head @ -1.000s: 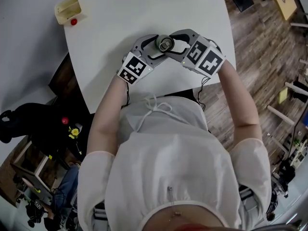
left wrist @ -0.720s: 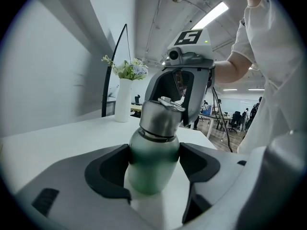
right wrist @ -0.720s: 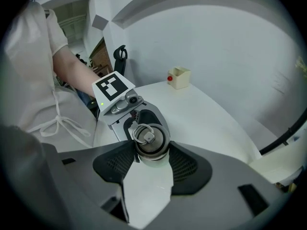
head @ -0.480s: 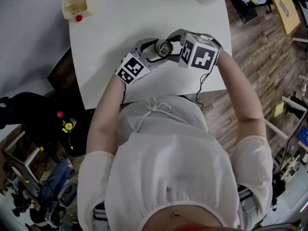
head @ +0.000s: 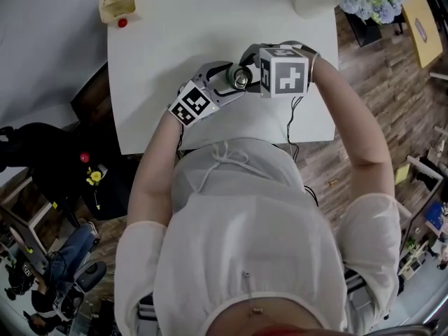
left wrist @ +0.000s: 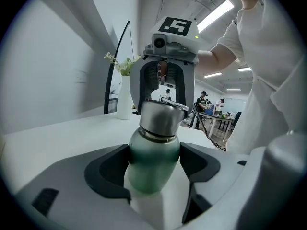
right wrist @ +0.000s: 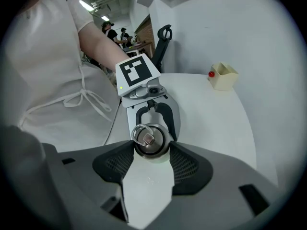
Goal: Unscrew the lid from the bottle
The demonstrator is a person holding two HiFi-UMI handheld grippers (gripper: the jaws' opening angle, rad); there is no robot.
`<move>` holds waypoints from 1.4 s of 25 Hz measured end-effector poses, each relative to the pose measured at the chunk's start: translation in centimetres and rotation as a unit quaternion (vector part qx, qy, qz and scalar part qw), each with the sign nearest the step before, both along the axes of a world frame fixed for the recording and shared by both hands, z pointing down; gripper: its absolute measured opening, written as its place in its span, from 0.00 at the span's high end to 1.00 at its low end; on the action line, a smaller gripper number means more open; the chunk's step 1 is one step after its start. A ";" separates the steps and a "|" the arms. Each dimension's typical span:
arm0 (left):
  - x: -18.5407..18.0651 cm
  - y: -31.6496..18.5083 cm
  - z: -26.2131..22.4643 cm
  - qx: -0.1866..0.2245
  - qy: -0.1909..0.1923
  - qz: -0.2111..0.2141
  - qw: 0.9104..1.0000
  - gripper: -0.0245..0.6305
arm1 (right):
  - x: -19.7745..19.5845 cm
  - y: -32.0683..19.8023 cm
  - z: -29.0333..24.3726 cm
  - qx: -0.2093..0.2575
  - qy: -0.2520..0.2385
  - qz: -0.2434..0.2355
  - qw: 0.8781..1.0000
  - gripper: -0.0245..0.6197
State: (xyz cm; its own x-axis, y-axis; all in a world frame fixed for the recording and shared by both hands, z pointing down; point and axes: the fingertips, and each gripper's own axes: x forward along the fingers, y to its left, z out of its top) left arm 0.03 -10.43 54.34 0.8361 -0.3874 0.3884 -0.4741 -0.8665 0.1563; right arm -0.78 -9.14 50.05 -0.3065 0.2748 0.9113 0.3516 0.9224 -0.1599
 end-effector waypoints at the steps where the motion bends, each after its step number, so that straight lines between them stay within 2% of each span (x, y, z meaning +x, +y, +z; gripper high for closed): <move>1: -0.1 0.0 0.0 0.000 -0.001 -0.001 1.000 0.43 | -0.1 0.0 0.0 -0.005 -0.002 0.018 1.000 0.56; 2: -0.1 0.0 0.0 -0.001 -0.002 -0.001 1.000 0.43 | -0.1 0.1 -0.1 -0.015 -0.006 0.041 0.999 0.48; 5: -0.1 0.1 0.1 -0.002 -0.002 0.000 1.000 0.43 | 0.2 0.2 -0.6 -0.051 -0.015 0.117 0.992 0.42; 9: -0.1 0.1 0.0 -0.003 -0.003 0.002 1.000 0.43 | 1.1 -0.4 -0.6 -0.053 -0.009 0.208 0.977 0.42; 11: -0.1 0.1 0.0 -0.005 -0.004 0.001 1.000 0.43 | 1.2 -0.5 -0.7 -0.056 -0.003 0.263 0.963 0.44; 13: -0.2 0.1 -0.1 -0.005 -0.005 0.001 1.000 0.43 | 1.1 -0.8 -0.6 -0.059 -0.005 0.325 0.944 0.49; 16: -0.1 0.1 -0.1 -0.005 -0.001 -0.001 1.000 0.43 | 0.4 -0.9 -0.5 -0.065 -0.017 0.392 0.918 0.48; 18: 0.1 0.0 -0.2 -0.004 0.004 -0.003 1.000 0.43 | 0.0 -1.0 -0.5 -0.058 -0.022 0.417 0.907 0.48; 20: 0.1 0.1 -0.2 -0.005 0.003 -0.003 1.000 0.43 | -0.3 -0.8 -0.3 -0.054 -0.023 0.426 0.903 0.53; 25: 0.2 0.1 -0.2 -0.008 0.005 -0.002 1.000 0.43 | -0.3 -0.4 0.1 -0.060 -0.019 0.419 0.906 0.56; 29: 0.2 0.1 -0.1 -0.008 0.008 -0.005 1.000 0.43 | -0.3 -0.5 0.2 -0.065 -0.017 0.396 0.916 0.56; 31: 0.1 0.1 0.0 -0.009 0.011 -0.007 1.000 0.43 | -0.3 -0.4 0.1 -0.062 -0.015 0.371 0.926 0.56; 35: 0.0 0.0 0.1 -0.008 0.014 -0.009 1.000 0.43 | -0.3 -0.3 0.1 -0.039 0.007 0.274 0.961 0.56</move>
